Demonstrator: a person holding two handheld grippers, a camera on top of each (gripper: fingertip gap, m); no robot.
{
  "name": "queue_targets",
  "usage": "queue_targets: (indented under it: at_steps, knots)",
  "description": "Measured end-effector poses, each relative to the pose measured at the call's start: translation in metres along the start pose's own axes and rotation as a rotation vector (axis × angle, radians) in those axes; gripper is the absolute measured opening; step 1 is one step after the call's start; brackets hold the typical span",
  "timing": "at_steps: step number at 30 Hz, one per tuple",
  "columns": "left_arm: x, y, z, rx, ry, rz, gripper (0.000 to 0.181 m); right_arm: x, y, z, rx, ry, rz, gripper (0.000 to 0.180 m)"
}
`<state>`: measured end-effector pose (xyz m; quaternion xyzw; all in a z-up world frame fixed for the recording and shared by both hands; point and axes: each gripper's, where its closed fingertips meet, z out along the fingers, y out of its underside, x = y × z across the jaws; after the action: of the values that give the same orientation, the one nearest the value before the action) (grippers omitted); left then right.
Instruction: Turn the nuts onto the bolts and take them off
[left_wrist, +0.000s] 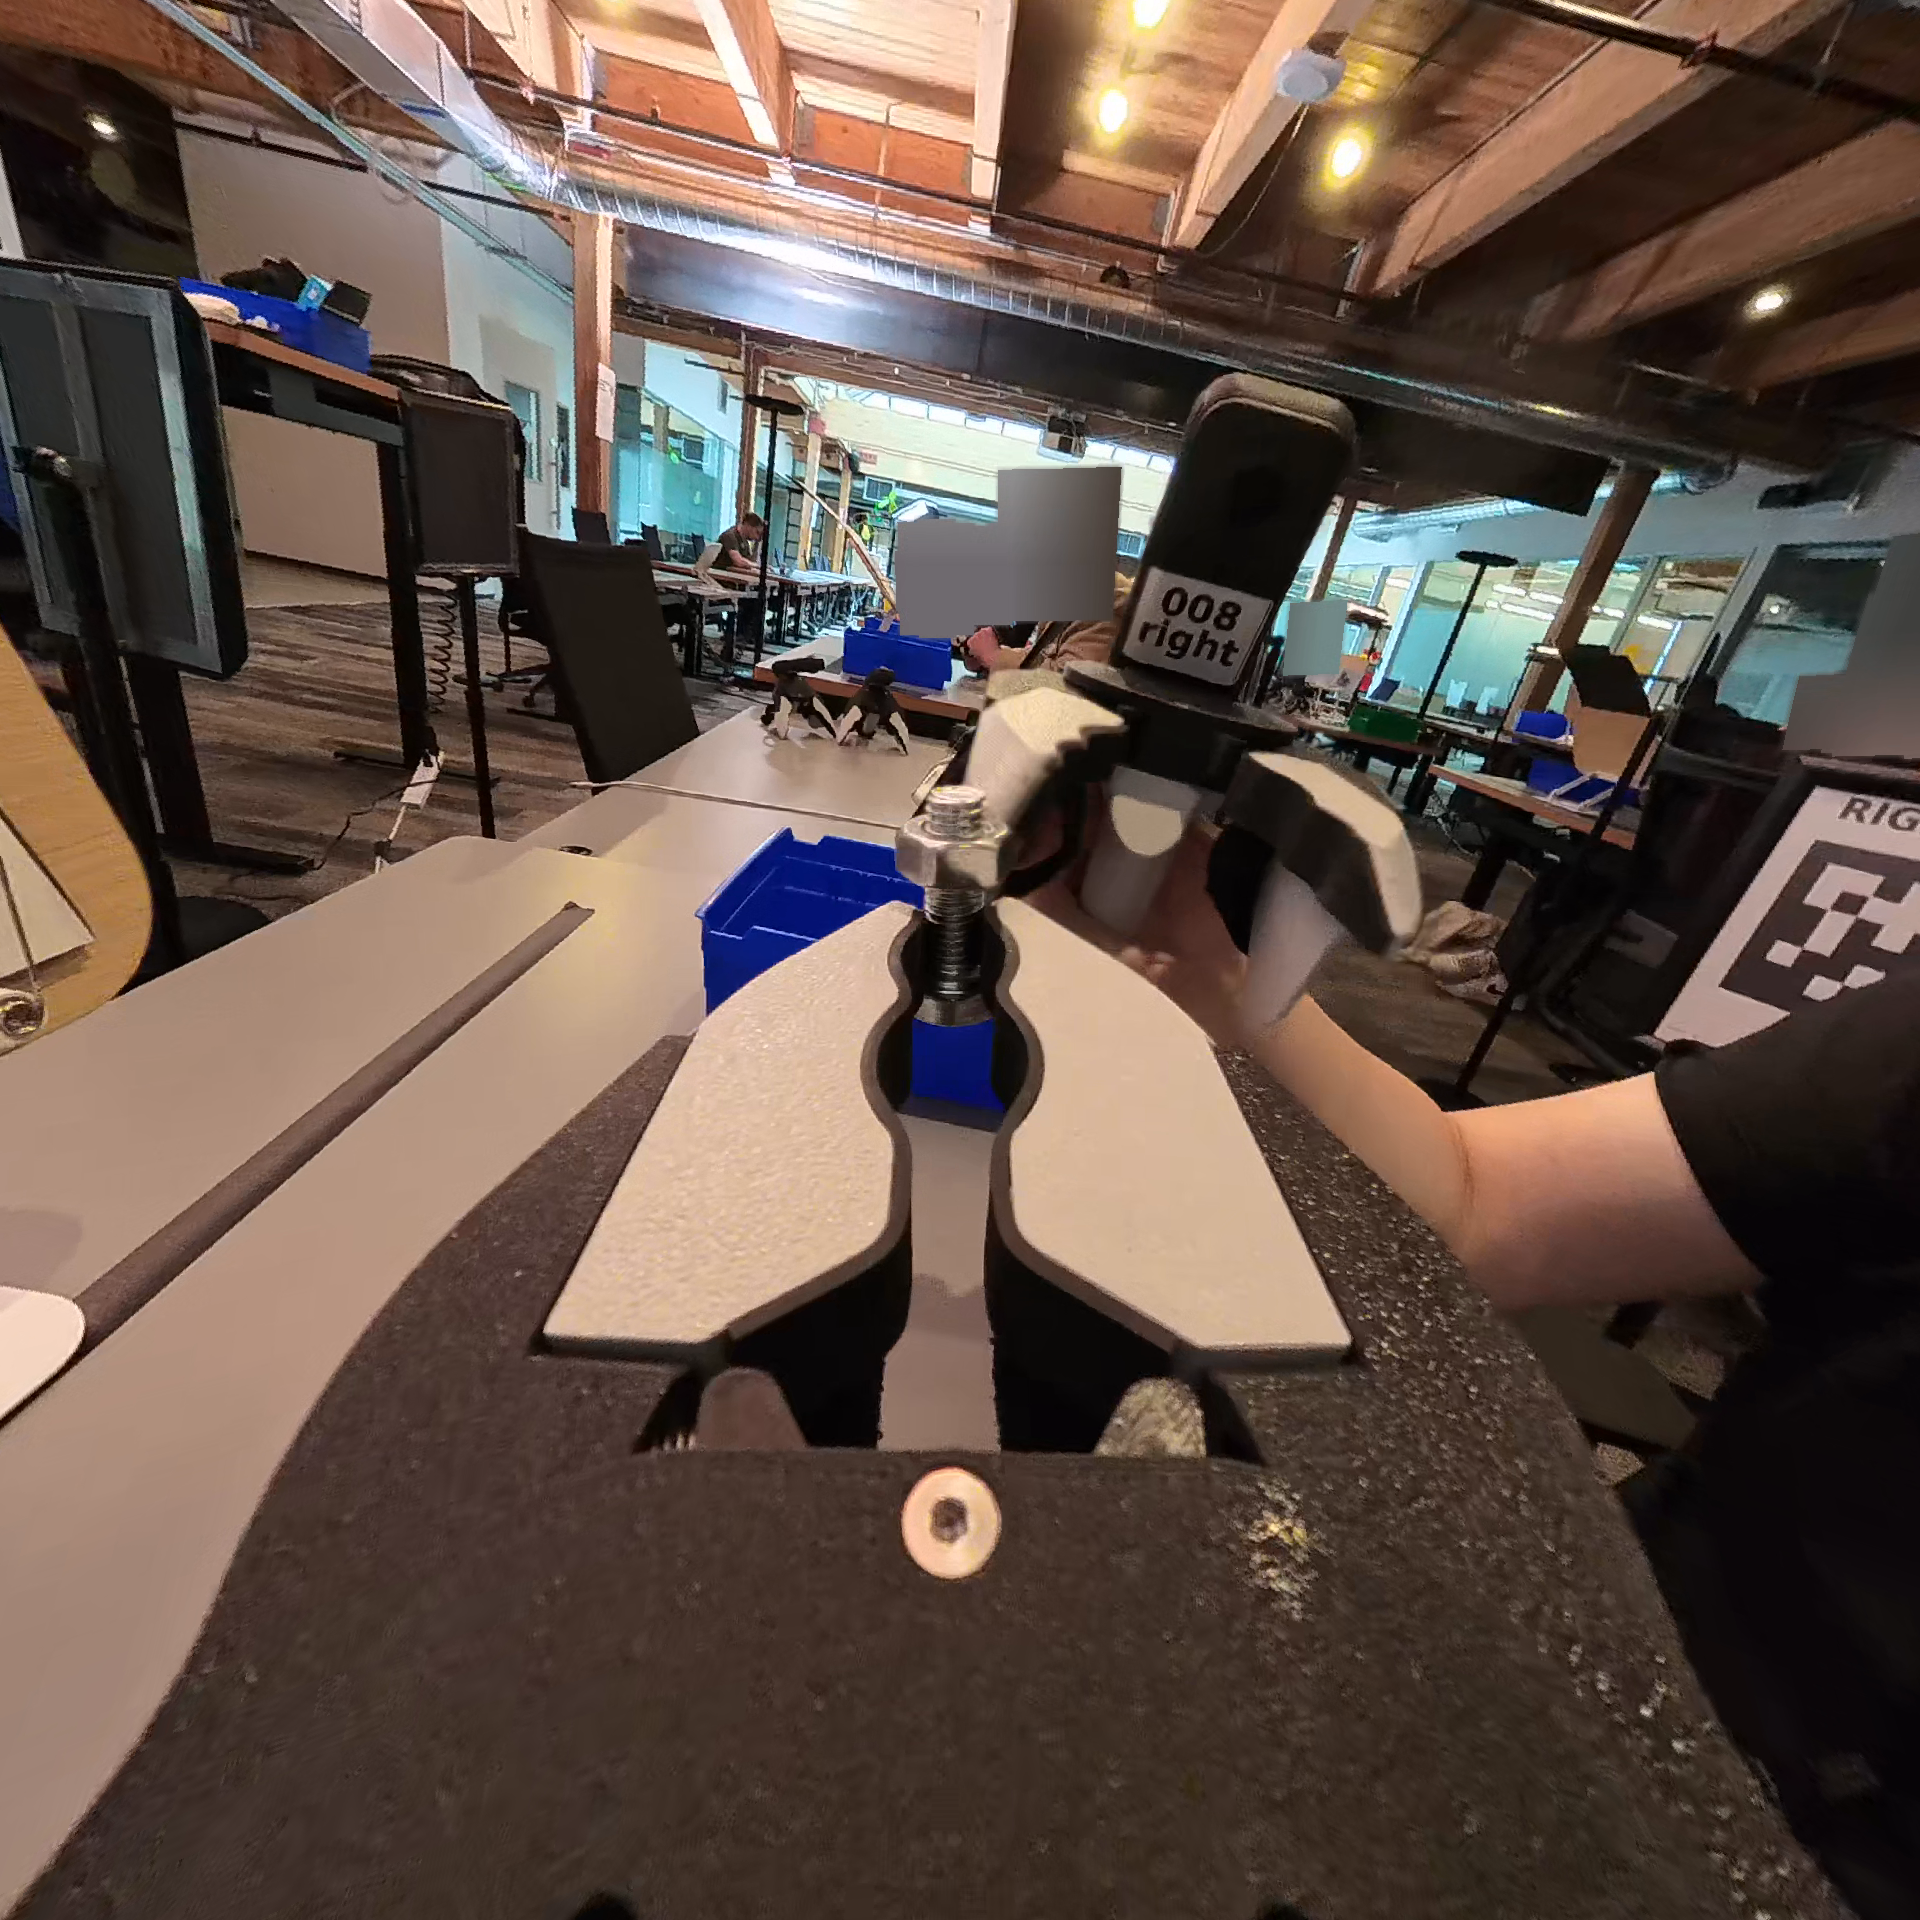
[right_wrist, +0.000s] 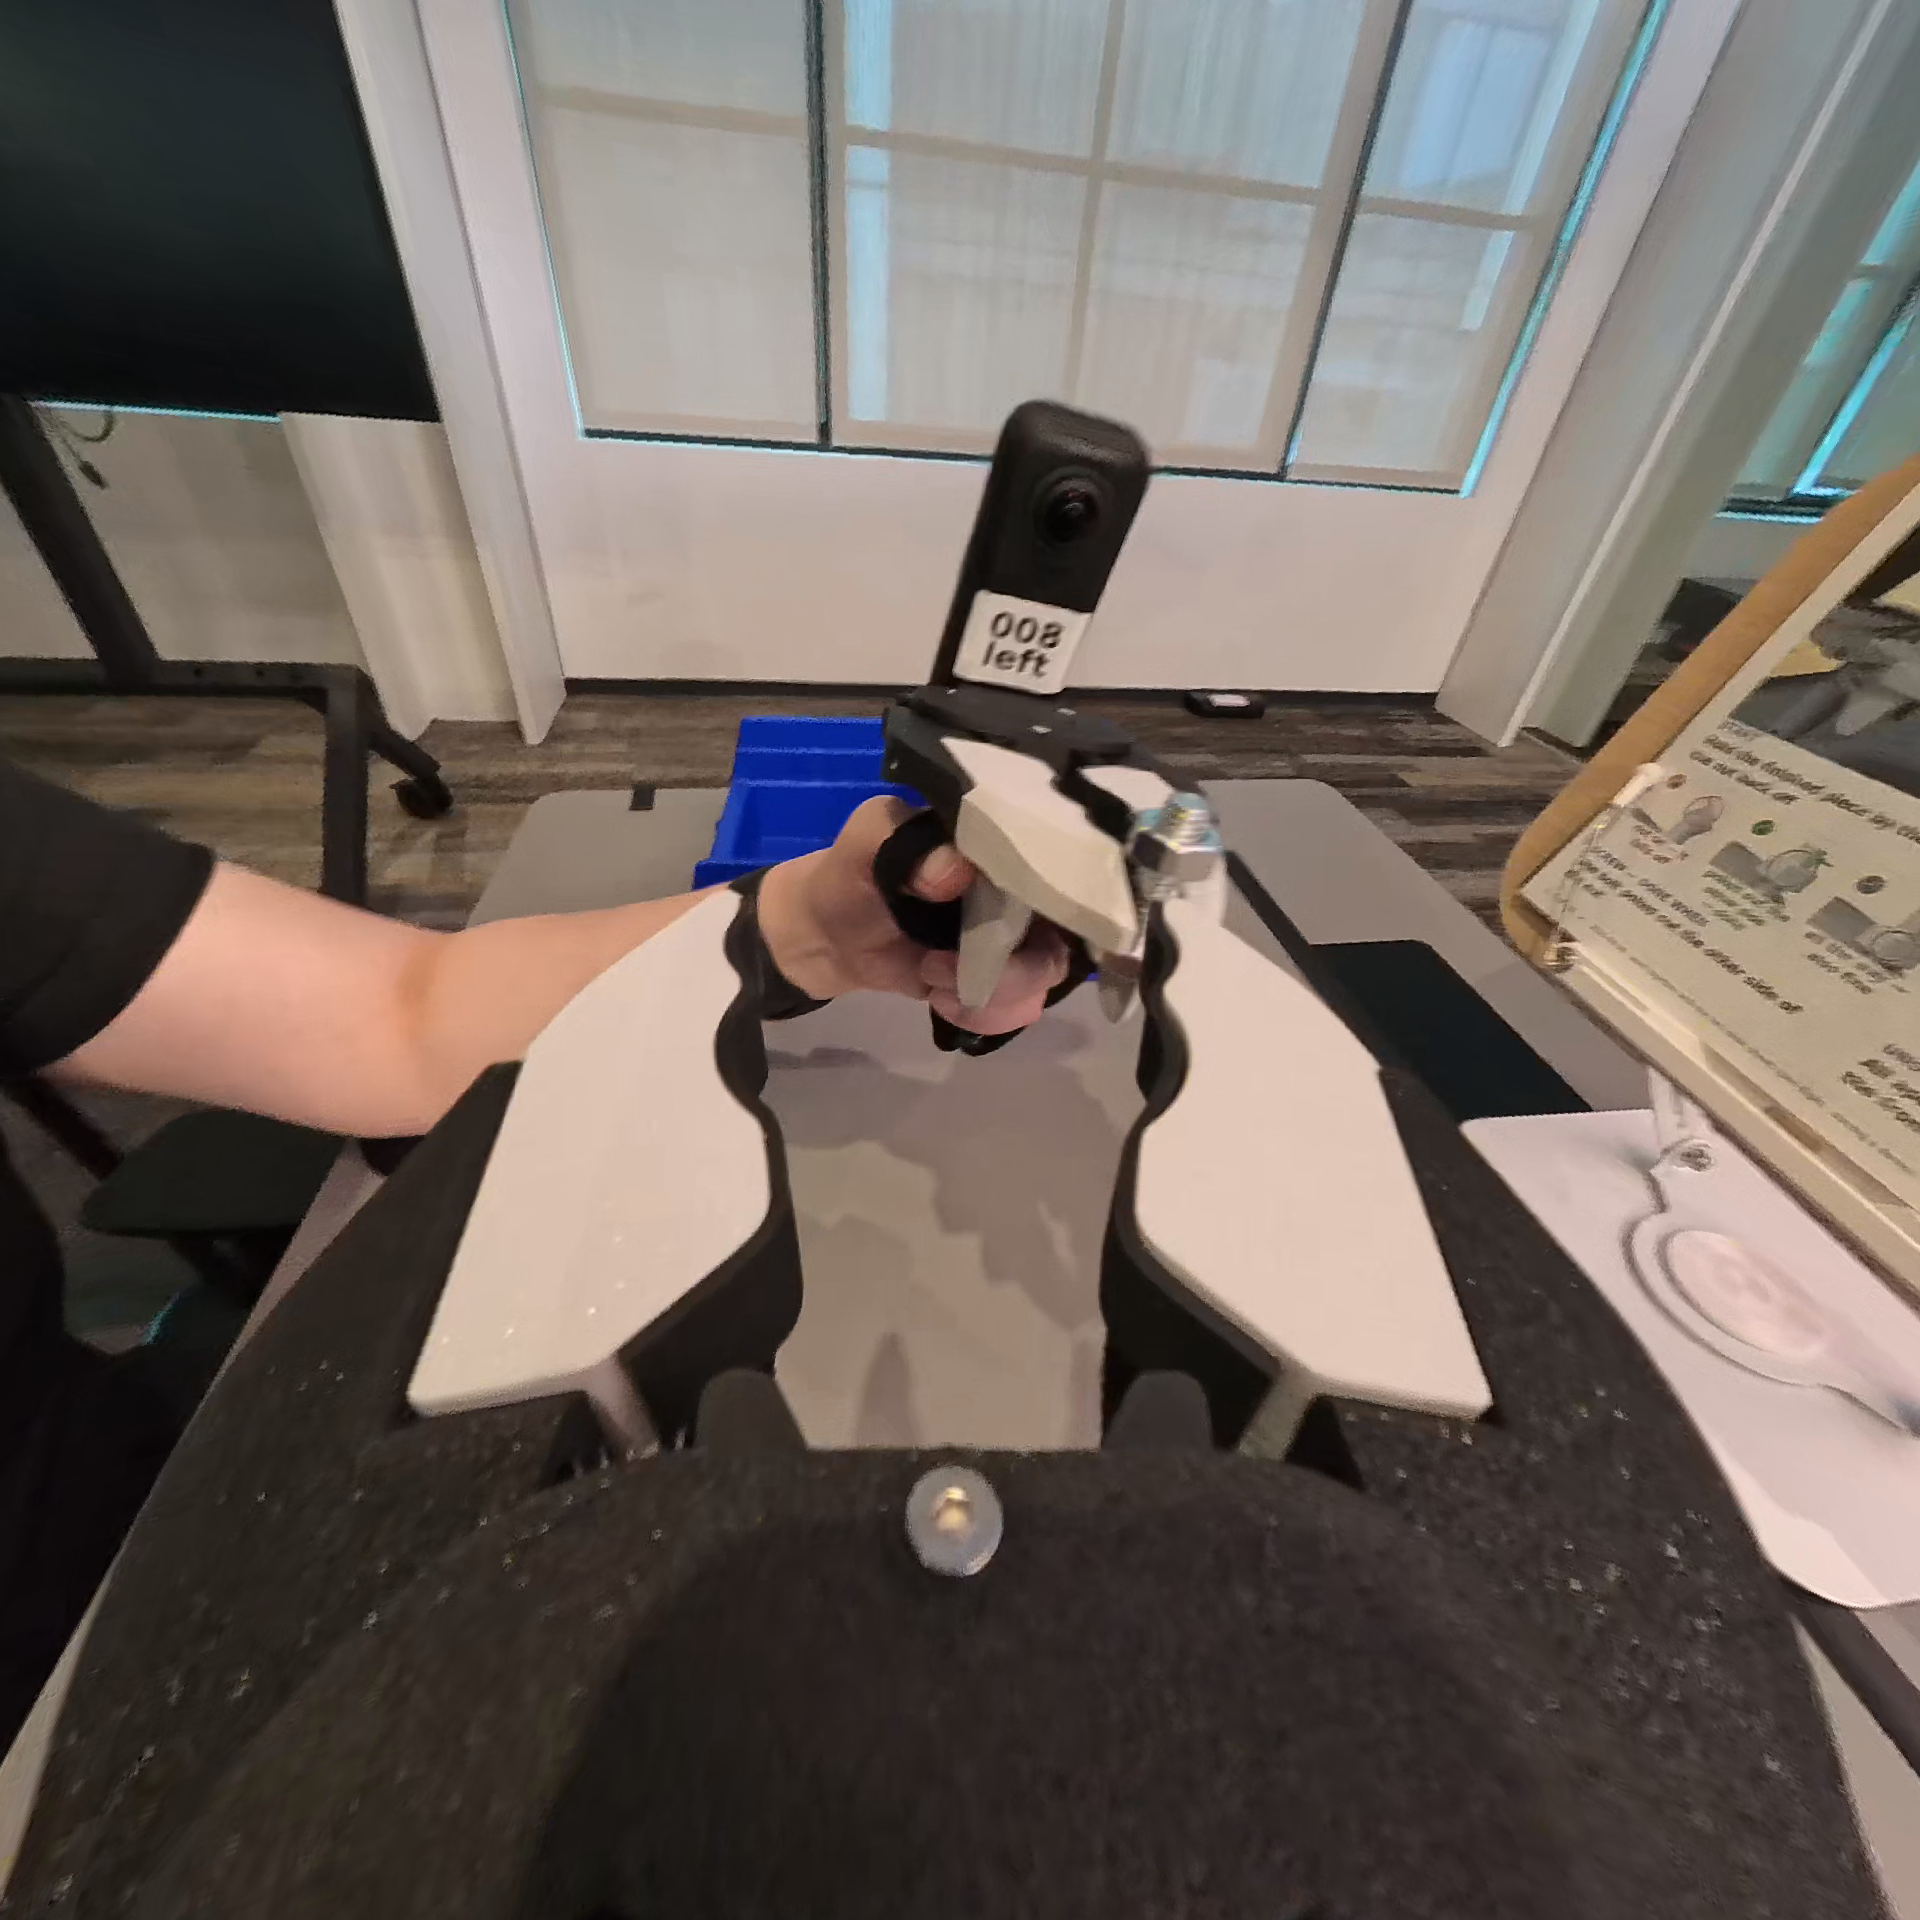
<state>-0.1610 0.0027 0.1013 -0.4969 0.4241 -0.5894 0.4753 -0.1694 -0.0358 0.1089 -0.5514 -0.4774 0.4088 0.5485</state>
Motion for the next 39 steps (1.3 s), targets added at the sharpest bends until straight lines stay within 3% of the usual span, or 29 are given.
queue_targets:
  at_steps: [4, 10, 12, 16, 39]
  knots:
    - [0.009, 0.005, 0.008, -0.027, 0.035, 0.013, 0.009, 0.014, -0.005, 0.003, 0.049, 0.07, 0.026, 0.07]
    - [0.006, 0.006, 0.008, -0.033, 0.017, 0.016, 0.009, 0.008, 0.001, 0.009, 0.044, 0.016, 0.056, 0.073]
    - [0.004, 0.001, 0.003, -0.01, 0.008, 0.004, 0.009, 0.004, -0.003, 0.0, 0.05, -0.012, 0.023, 0.056]
    - [0.014, 0.0, 0.004, -0.011, 0.062, 0.015, 0.009, 0.014, -0.018, -0.015, 0.148, 0.024, 0.08, 0.048]
    - [0.042, 0.014, 0.02, -0.095, 0.18, 0.043, 0.009, 0.006, -0.002, -0.005, 0.141, -0.117, 0.123, 0.021]
